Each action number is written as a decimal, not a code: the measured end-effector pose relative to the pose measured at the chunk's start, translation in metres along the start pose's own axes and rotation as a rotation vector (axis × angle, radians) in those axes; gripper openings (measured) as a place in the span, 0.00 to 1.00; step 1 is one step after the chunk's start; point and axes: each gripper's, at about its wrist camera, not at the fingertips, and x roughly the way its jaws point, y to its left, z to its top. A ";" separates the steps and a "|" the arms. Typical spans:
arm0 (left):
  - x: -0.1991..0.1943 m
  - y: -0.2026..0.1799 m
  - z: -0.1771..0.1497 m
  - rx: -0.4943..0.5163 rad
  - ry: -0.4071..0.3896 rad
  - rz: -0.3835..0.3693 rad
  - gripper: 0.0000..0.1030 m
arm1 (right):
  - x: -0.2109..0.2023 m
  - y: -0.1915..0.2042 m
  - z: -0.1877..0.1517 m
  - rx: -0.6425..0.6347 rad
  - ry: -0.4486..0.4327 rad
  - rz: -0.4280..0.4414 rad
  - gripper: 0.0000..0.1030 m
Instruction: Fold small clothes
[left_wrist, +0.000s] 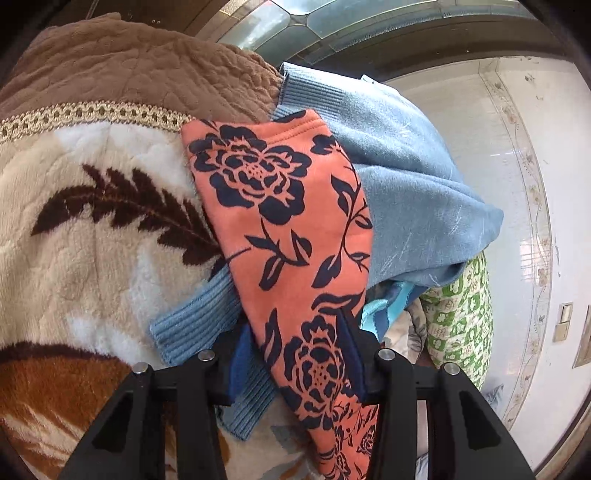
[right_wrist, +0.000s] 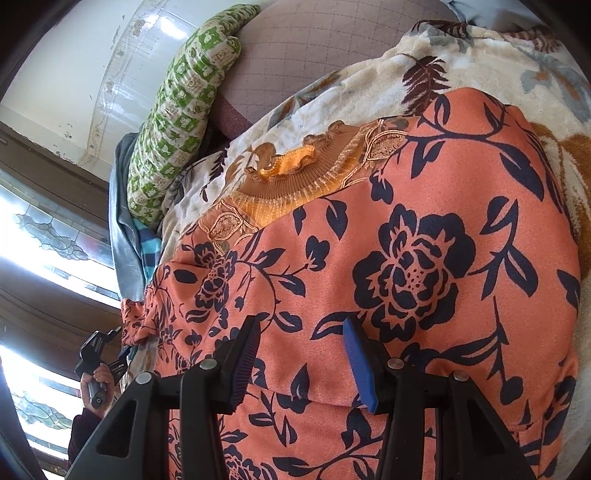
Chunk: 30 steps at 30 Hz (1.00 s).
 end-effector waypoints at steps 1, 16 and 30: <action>0.000 -0.001 0.002 0.012 -0.011 -0.001 0.26 | 0.001 0.000 0.000 -0.004 0.002 -0.003 0.49; -0.065 -0.152 -0.082 0.618 -0.133 -0.059 0.05 | -0.038 -0.022 0.010 0.114 -0.122 0.030 0.49; -0.026 -0.256 -0.386 1.265 0.100 -0.151 0.05 | -0.111 -0.083 0.023 0.308 -0.293 0.132 0.49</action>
